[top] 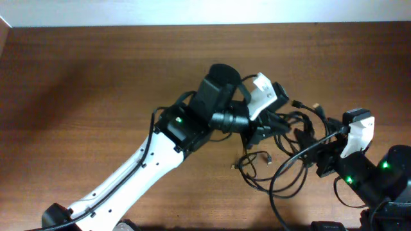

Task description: Untangle cables

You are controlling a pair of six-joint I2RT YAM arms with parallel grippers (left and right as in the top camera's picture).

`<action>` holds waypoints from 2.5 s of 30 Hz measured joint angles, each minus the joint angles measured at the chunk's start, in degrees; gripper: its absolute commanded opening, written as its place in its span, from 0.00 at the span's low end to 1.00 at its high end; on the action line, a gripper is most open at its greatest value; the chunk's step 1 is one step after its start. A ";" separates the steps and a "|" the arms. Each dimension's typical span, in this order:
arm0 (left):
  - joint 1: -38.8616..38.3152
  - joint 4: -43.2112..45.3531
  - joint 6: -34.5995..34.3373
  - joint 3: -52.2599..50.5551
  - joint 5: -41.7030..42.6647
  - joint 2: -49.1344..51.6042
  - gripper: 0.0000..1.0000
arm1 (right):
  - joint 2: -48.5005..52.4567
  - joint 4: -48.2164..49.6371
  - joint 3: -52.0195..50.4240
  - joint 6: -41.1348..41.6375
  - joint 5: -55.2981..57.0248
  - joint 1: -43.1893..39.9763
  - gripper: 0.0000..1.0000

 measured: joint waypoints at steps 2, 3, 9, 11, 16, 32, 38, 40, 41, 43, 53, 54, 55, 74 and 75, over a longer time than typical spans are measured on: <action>-0.66 0.11 0.68 0.00 0.37 -0.02 0.00 | 0.00 0.07 0.00 -1.27 -0.96 0.00 0.10; -0.66 0.26 0.85 0.00 0.37 0.00 0.00 | 0.00 0.02 0.00 -1.31 -1.36 0.00 0.07; -0.68 1.38 -2.91 0.00 -6.45 0.00 0.00 | 0.02 -0.09 0.00 -2.05 -1.55 0.00 0.04; -0.33 1.40 -11.50 0.00 -11.08 -0.02 0.00 | 0.22 -0.20 -0.02 -1.99 -1.97 0.00 0.04; 4.90 1.20 -26.88 0.00 -13.33 -0.02 0.00 | 0.33 -1.01 -0.02 -2.01 -2.25 0.00 0.04; 8.35 1.68 -37.53 0.00 -16.15 0.00 0.00 | 0.22 -2.49 -0.02 10.95 -1.97 0.00 0.74; 8.37 12.81 -18.88 -0.26 -1.36 0.02 0.00 | 0.17 -2.56 -0.04 11.06 -1.97 0.00 0.78; 8.35 22.10 -16.63 -0.35 9.25 0.00 0.00 | 0.46 -2.54 -0.04 11.02 -1.97 0.00 0.71; 8.35 24.46 -16.02 -0.37 13.60 0.00 0.00 | 0.81 -2.51 -0.04 10.91 -1.97 0.00 0.52; 8.35 25.53 -15.43 -0.37 16.70 0.00 0.00 | 2.84 -2.51 -0.04 10.49 -3.10 0.00 0.04; 15.69 -16.57 -7.39 0.31 -43.10 0.00 0.99 | 5.75 -0.59 -0.09 9.88 -7.74 0.00 0.05; 15.69 -19.10 -6.49 0.31 -49.16 -0.07 0.99 | 5.75 -0.15 -0.11 9.81 -7.74 0.00 0.23; 15.72 -20.24 -5.97 0.28 -53.59 -0.02 0.99 | 5.73 0.50 -0.09 9.79 -7.72 0.00 0.45; 17.62 -29.00 -4.35 0.28 -40.96 -0.46 0.99 | 14.64 -24.63 -0.02 6.54 -6.27 0.00 1.00; 19.50 -29.05 -4.37 0.28 -40.79 -0.46 0.99 | 16.13 -25.42 -0.02 6.51 -6.25 0.00 0.97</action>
